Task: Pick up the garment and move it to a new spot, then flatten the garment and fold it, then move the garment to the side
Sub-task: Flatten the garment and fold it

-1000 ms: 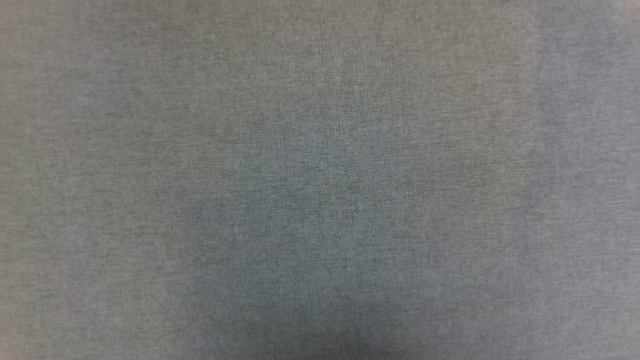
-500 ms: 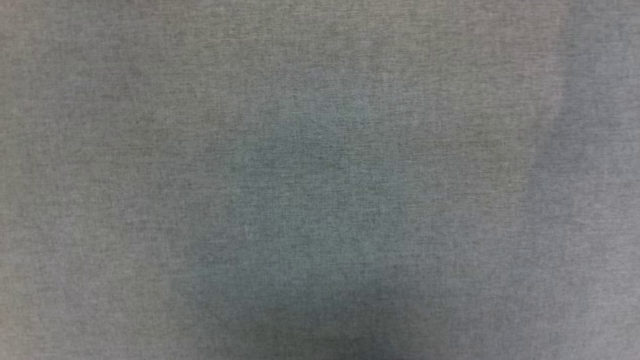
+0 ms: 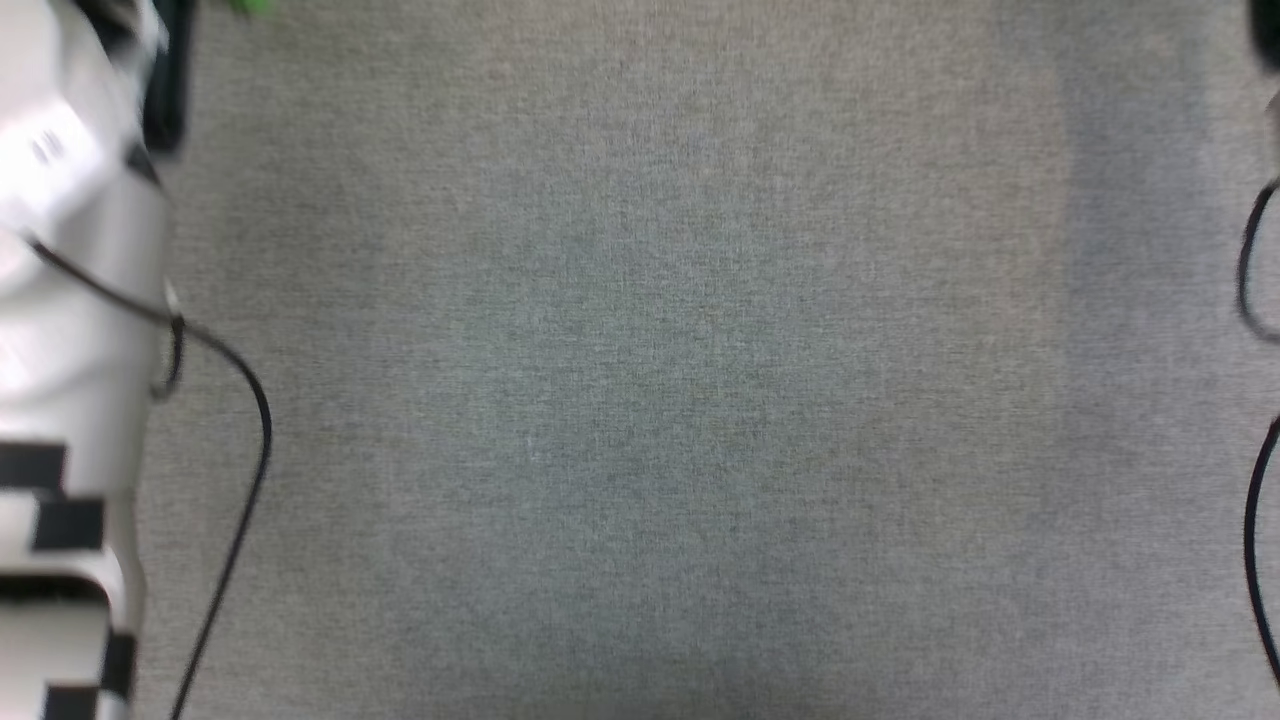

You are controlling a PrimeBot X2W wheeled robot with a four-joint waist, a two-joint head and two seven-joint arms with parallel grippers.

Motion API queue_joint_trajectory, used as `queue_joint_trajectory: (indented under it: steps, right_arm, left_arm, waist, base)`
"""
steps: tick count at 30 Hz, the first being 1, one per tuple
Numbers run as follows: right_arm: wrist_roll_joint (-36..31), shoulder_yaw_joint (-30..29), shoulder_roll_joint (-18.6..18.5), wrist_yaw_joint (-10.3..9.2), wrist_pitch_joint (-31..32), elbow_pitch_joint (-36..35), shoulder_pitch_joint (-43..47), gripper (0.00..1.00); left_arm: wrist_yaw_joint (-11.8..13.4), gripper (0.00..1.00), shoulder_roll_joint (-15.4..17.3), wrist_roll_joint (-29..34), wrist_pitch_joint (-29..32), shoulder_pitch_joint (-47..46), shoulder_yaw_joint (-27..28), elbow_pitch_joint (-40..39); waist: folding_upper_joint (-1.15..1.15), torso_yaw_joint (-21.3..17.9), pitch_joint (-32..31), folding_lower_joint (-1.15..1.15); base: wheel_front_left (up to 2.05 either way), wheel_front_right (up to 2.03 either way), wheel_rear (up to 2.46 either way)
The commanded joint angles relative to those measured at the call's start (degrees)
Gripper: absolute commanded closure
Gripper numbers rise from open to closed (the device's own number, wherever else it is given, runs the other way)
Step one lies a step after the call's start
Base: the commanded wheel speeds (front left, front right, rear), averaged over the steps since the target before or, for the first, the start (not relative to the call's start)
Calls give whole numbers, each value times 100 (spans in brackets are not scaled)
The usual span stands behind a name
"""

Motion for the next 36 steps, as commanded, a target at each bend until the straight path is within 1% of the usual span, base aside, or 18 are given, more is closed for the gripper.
queue_joint_trajectory:
  steps: [1,4,8,12,13,15,17,22,25,29,32,36]
  right_arm:
    - [162,162,-55,-47,-69,-70,296,100]
    - [451,545,-184,-47,-102,-187,831,100]
    - [865,990,-385,-47,-94,-337,1555,100]
    - [1342,1389,-615,-47,-13,-486,2207,100]
    - [1493,1521,-659,-47,21,-552,2380,100]
    - [1815,1787,-754,-47,192,-690,2690,100]
    - [2089,1950,-930,-47,276,-839,2927,100]
    - [2762,2142,-1313,-47,471,-1167,3532,100]
    - [3147,2198,-1521,-47,598,-1396,3885,100]
    - [3533,2240,-1703,-47,770,-1663,4282,100]
    - [3849,2229,-1787,-47,898,-1895,4590,100]
    - [4124,2254,-2037,-47,1068,-2163,5239,100]
  left_arm:
    - [-32,100,12,100,-33,422,34,-151]
    - [-38,100,5,168,-33,1226,8,-373]
    - [-43,100,8,157,-33,2195,-73,-457]
    - [-34,100,101,246,-33,2993,-225,-527]
    - [10,100,132,257,-33,3206,-216,-571]
    - [31,100,172,228,-33,3647,-224,-677]
    - [37,100,272,269,-33,4075,-288,-812]
    - [114,100,438,170,-23,4873,-253,-1119]
    - [162,100,580,276,79,5266,-374,-1321]
    - [243,100,682,266,235,5754,-449,-1670]
    - [260,100,788,274,365,6081,-526,-1966]
    - [324,100,893,256,584,6692,-686,-2436]
  waist:
    - [68,66,-511,0]
    - [68,108,-821,0]
    - [68,168,-1238,0]
    - [68,231,-1618,0]
    - [68,231,-1733,0]
    - [68,238,-1917,0]
    - [68,253,-2062,0]
    - [68,318,-2382,0]
    - [68,335,-2577,0]
    - [68,315,-2808,0]
    - [68,314,-2931,0]
    - [68,340,-3204,0]
  base:
    - [0,0,0]
    - [0,0,0]
    - [0,0,0]
    - [0,0,0]
    - [0,0,0]
    - [0,0,0]
    - [0,0,0]
    - [0,0,0]
    - [0,0,0]
    - [0,0,0]
    - [0,0,0]
    - [0,0,0]
